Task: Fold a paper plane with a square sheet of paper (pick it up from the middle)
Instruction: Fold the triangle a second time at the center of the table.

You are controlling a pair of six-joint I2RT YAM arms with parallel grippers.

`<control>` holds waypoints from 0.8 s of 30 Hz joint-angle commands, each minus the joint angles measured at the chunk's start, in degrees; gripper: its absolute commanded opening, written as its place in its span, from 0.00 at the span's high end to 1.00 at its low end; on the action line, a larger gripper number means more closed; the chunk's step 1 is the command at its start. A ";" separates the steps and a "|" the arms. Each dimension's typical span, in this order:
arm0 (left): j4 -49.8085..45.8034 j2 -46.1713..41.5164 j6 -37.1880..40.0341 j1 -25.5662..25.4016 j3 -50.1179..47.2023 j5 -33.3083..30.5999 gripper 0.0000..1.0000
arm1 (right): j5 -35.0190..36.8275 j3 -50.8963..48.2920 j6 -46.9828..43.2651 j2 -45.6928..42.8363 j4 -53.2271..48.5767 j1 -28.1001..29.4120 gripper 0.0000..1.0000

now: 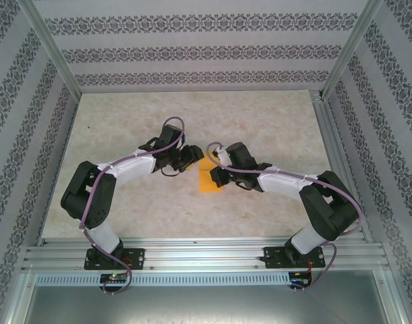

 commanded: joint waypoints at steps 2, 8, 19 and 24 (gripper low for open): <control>-1.43 -0.65 3.06 -0.61 1.47 -0.06 0.52 | -10.05 -0.26 5.94 2.08 5.26 -4.07 0.98; -1.23 2.18 4.68 -0.82 3.40 3.63 0.66 | -12.71 -0.76 7.14 5.28 6.60 -7.63 0.98; -1.84 8.17 6.37 -4.09 7.85 6.46 0.75 | -15.35 0.26 4.96 7.72 1.84 -11.46 0.97; -1.61 9.66 5.58 -5.16 8.22 5.34 0.78 | -17.56 1.95 4.10 9.52 1.06 -11.67 0.97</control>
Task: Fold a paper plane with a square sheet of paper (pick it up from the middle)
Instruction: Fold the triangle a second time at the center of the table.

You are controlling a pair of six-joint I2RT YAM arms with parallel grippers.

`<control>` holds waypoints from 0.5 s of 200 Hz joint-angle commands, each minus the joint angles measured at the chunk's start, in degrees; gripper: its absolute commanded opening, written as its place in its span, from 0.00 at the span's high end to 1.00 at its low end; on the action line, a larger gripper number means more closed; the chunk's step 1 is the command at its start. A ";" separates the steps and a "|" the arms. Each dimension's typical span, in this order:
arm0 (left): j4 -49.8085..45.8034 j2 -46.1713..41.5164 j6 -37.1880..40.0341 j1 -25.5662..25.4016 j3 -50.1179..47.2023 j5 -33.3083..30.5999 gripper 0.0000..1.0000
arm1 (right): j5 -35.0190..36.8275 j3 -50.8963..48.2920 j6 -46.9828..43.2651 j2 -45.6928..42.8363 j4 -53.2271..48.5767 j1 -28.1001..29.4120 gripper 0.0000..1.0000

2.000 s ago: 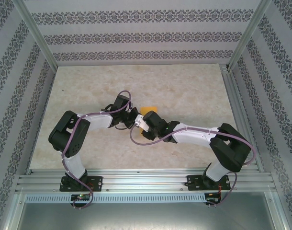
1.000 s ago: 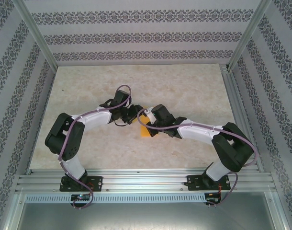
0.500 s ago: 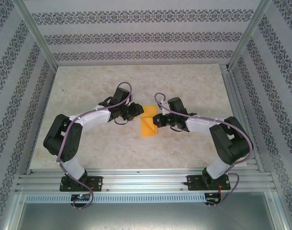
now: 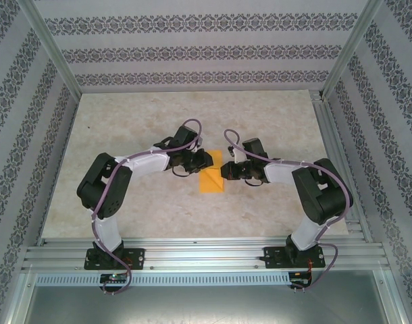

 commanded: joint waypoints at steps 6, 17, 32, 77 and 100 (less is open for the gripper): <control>-1.20 1.35 0.61 -1.01 1.68 -0.03 0.79 | -3.13 3.03 -2.00 2.14 -1.47 -0.41 0.97; -1.24 1.62 0.52 -1.09 1.78 -0.28 0.79 | -3.22 3.70 -2.34 2.93 -1.84 -0.42 0.97; -1.48 1.97 0.39 -1.26 1.89 -0.69 0.80 | -2.85 4.45 -3.00 3.77 -2.73 -0.42 0.97; -1.75 3.13 0.44 -1.79 2.34 -1.35 0.81 | -3.20 6.55 -4.46 5.24 -4.83 -0.85 0.96; -1.77 3.73 0.30 -1.97 2.86 -1.46 0.82 | -2.96 7.62 -5.37 5.73 -6.72 -1.03 0.96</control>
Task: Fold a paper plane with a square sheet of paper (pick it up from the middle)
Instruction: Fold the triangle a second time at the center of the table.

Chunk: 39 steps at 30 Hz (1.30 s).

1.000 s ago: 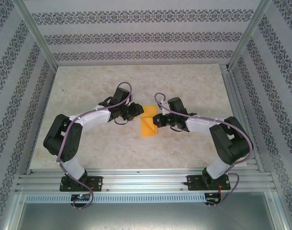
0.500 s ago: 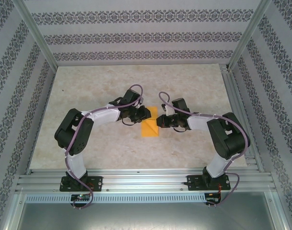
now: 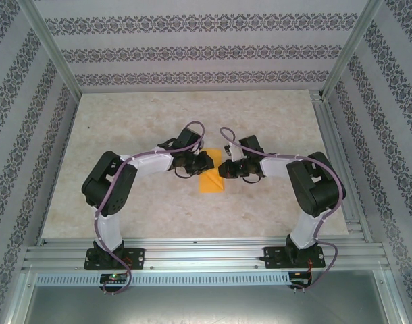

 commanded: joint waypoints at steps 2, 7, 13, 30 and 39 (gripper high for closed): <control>-1.14 1.22 0.28 -1.27 1.95 -0.86 0.82 | -0.78 2.21 -2.47 0.92 -2.52 -0.83 0.96; -1.72 1.88 0.71 -1.45 2.48 -1.34 0.82 | -0.51 1.49 -2.42 0.47 -1.99 -1.10 0.96; -2.22 3.06 0.89 -1.72 2.90 -1.18 0.83 | -0.42 1.39 -1.79 1.00 -1.39 -1.08 0.96; -2.84 5.84 2.12 -1.89 3.69 -2.21 0.83 | 0.87 1.25 -1.24 1.70 -1.78 -1.10 0.95; -4.23 6.59 3.07 -1.89 3.61 -3.14 0.84 | 1.78 1.66 -0.97 1.77 -2.47 -1.10 0.93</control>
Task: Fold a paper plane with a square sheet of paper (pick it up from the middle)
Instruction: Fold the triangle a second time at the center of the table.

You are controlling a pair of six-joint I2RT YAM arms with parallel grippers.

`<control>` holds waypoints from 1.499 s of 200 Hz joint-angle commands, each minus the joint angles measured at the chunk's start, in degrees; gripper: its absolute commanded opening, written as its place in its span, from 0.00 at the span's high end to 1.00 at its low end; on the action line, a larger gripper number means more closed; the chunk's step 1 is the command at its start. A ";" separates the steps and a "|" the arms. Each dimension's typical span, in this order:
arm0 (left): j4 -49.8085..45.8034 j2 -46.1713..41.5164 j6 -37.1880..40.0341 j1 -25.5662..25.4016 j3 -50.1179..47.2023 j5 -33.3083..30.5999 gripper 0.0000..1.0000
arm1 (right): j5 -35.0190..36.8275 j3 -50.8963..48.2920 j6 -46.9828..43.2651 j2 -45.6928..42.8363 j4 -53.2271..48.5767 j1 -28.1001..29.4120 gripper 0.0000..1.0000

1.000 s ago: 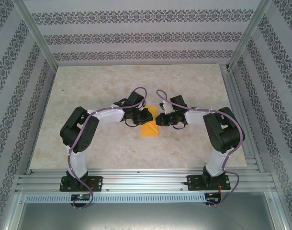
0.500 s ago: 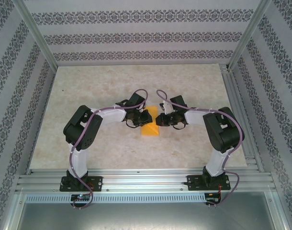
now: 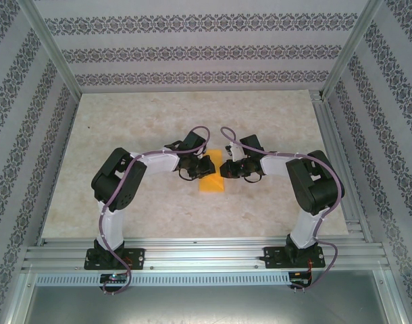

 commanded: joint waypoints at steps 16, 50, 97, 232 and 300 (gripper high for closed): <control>-2.90 1.84 2.53 -0.71 1.24 -1.91 0.84 | 1.31 0.97 0.31 0.73 -0.27 -0.36 0.93; -3.30 2.68 2.92 -0.67 1.29 -2.07 0.85 | 1.89 1.19 0.57 1.00 -0.75 -0.36 0.93; -4.00 3.09 3.58 -0.67 1.35 -2.52 0.85 | 3.13 1.68 1.34 -0.48 -1.99 -0.35 0.87; -4.02 3.17 3.85 -0.75 1.13 -2.80 0.86 | 0.72 -2.60 12.35 -13.21 -3.40 4.65 0.96; -3.44 3.17 3.69 -0.75 0.74 -2.52 0.86 | 1.33 -3.10 14.82 -7.35 -2.64 6.76 0.97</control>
